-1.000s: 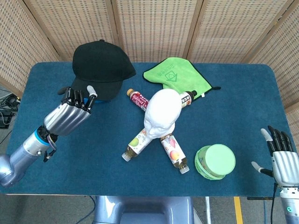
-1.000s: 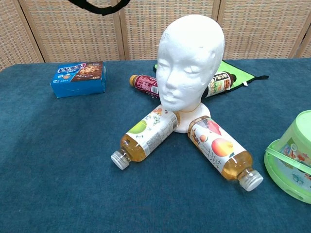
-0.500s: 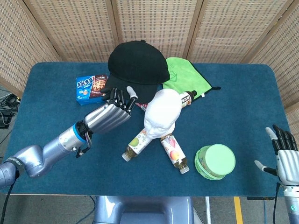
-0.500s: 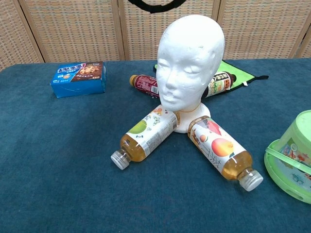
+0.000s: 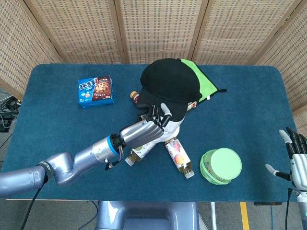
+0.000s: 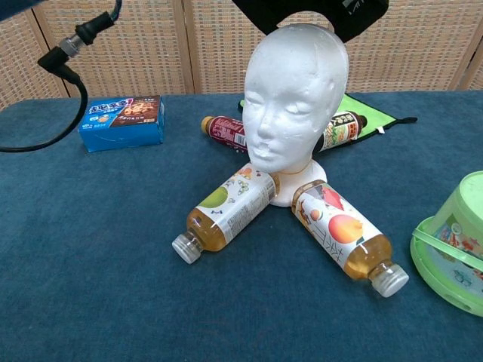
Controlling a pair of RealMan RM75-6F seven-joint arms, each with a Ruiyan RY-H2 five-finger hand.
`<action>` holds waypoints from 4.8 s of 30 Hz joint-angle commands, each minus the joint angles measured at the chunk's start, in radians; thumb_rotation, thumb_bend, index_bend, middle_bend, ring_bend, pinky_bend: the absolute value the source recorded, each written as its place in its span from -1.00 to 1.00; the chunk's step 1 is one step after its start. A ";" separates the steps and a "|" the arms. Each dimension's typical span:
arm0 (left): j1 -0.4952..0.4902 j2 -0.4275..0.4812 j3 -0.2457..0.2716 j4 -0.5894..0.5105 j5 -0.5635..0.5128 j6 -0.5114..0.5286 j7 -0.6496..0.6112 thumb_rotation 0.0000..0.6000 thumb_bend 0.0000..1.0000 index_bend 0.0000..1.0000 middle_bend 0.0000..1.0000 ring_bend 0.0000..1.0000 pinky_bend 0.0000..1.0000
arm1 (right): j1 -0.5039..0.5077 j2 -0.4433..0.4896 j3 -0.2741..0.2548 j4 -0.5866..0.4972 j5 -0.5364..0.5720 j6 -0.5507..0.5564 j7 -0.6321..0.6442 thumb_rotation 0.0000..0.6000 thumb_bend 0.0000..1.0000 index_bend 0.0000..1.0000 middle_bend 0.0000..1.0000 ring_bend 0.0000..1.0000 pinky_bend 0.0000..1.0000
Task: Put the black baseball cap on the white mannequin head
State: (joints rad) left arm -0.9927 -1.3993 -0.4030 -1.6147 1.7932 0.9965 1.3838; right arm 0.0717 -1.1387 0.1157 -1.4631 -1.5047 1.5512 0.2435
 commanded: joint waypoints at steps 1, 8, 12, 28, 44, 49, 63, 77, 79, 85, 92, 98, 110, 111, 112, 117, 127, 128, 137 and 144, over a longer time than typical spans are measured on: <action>-0.007 -0.025 0.012 0.016 -0.011 0.001 0.012 1.00 0.29 0.79 0.48 0.63 0.36 | 0.001 0.001 0.001 0.000 0.000 -0.001 0.005 1.00 -0.95 -1.00 -1.00 -1.00 -1.00; -0.004 -0.067 0.039 0.030 -0.025 0.028 0.014 1.00 0.29 0.79 0.48 0.63 0.36 | -0.001 0.008 -0.002 -0.006 -0.005 0.002 0.009 1.00 -0.95 -1.00 -1.00 -1.00 -1.00; -0.002 -0.086 0.065 0.046 -0.011 0.044 0.012 1.00 0.29 0.79 0.48 0.63 0.36 | -0.001 0.003 -0.002 0.001 -0.002 -0.002 0.012 1.00 -0.95 -1.00 -1.00 -1.00 -1.00; 0.019 -0.113 0.115 0.064 -0.021 0.070 0.016 1.00 0.29 0.77 0.48 0.63 0.36 | -0.002 0.005 -0.003 -0.009 -0.008 0.006 0.002 1.00 -0.95 -1.00 -1.00 -1.00 -1.00; 0.023 -0.108 0.158 0.061 -0.013 0.038 0.051 1.00 0.28 0.71 0.41 0.56 0.32 | -0.005 0.004 -0.007 -0.010 -0.020 0.016 0.003 1.00 -0.94 -1.00 -1.00 -1.00 -1.00; 0.028 -0.114 0.166 0.063 -0.012 0.042 0.053 1.00 0.28 0.66 0.40 0.56 0.32 | -0.005 0.005 -0.008 -0.012 -0.023 0.018 0.000 1.00 -0.95 -1.00 -1.00 -1.00 -1.00; -0.003 -0.100 0.164 0.081 0.055 0.067 -0.009 1.00 0.28 0.74 0.39 0.54 0.31 | -0.006 0.009 -0.007 -0.018 -0.022 0.019 0.001 1.00 -0.95 -1.00 -1.00 -1.00 -1.00; 0.006 -0.116 0.186 0.087 0.082 0.076 -0.008 1.00 0.30 0.71 0.33 0.53 0.31 | -0.006 0.007 -0.007 -0.014 -0.023 0.021 0.004 1.00 -0.95 -1.00 -1.00 -1.00 -1.00; 0.015 -0.115 0.188 0.087 0.083 0.084 -0.003 1.00 0.33 0.69 0.33 0.53 0.31 | -0.007 0.006 -0.008 -0.014 -0.025 0.023 0.002 1.00 -0.95 -1.00 -1.00 -1.00 -1.00; 0.057 -0.122 0.179 0.069 0.028 0.102 0.007 1.00 0.71 0.69 0.36 0.55 0.35 | -0.004 0.004 -0.010 -0.018 -0.027 0.019 -0.007 1.00 -0.94 -1.00 -1.00 -1.00 -1.00; 0.076 -0.131 0.161 0.052 0.002 0.121 0.029 1.00 0.78 0.70 0.38 0.57 0.36 | -0.006 0.004 -0.011 -0.021 -0.031 0.024 -0.011 1.00 -0.95 -1.00 -1.00 -1.00 -1.00; 0.076 -0.139 0.163 0.054 0.002 0.119 0.033 1.00 0.80 0.70 0.39 0.58 0.36 | -0.005 0.003 -0.010 -0.017 -0.027 0.021 -0.007 1.00 -0.95 -1.00 -1.00 -1.00 -1.00; 0.088 -0.129 0.168 0.044 -0.014 0.099 0.069 1.00 -0.40 -0.17 0.34 0.56 0.31 | -0.006 0.003 -0.009 -0.015 -0.026 0.024 -0.001 1.00 -0.95 -1.00 -1.00 -1.00 -1.00; 0.091 -0.125 0.167 0.040 -0.019 0.096 0.078 1.00 -0.49 -0.27 0.33 0.56 0.30 | -0.007 0.003 -0.009 -0.015 -0.027 0.025 -0.002 1.00 -0.95 -1.00 -1.00 -1.00 -1.00; 0.093 -0.121 0.167 0.034 -0.025 0.091 0.086 1.00 -0.54 -0.35 0.33 0.55 0.30 | -0.006 0.004 -0.009 -0.016 -0.027 0.025 -0.002 1.00 -0.95 -1.00 -1.00 -1.00 -1.00; 0.106 -0.111 0.172 0.008 -0.056 0.069 0.124 1.00 -0.60 -0.51 0.33 0.55 0.30 | -0.006 0.005 -0.009 -0.018 -0.027 0.024 -0.004 1.00 -0.95 -1.00 -1.00 -1.00 -1.00; 0.120 -0.119 0.179 0.003 -0.066 0.084 0.125 1.00 -0.62 -0.92 0.33 0.55 0.30 | -0.006 0.004 -0.011 -0.023 -0.029 0.024 -0.014 1.00 -0.95 -1.00 -1.00 -1.00 -1.00; 0.121 -0.120 0.178 0.003 -0.066 0.086 0.125 1.00 -0.63 -0.95 0.33 0.55 0.30 | -0.006 0.002 -0.011 -0.022 -0.028 0.023 -0.014 1.00 -0.95 -1.00 -1.00 -1.00 -1.00; 0.142 -0.109 0.189 -0.010 -0.075 0.101 0.130 1.00 -0.80 -1.00 0.31 0.54 0.30 | -0.005 0.006 -0.011 -0.024 -0.026 0.020 -0.012 1.00 -0.95 -1.00 -1.00 -1.00 -1.00; 0.172 -0.107 0.216 -0.007 -0.069 0.128 0.114 1.00 -1.00 -1.00 0.31 0.54 0.30 | -0.005 0.004 -0.012 -0.024 -0.029 0.020 -0.018 1.00 -0.94 -1.00 -1.00 -1.00 -1.00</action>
State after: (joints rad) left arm -0.8229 -1.5074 -0.1890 -1.6216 1.7238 1.1218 1.5005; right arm 0.0671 -1.1353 0.1039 -1.4873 -1.5340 1.5716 0.2252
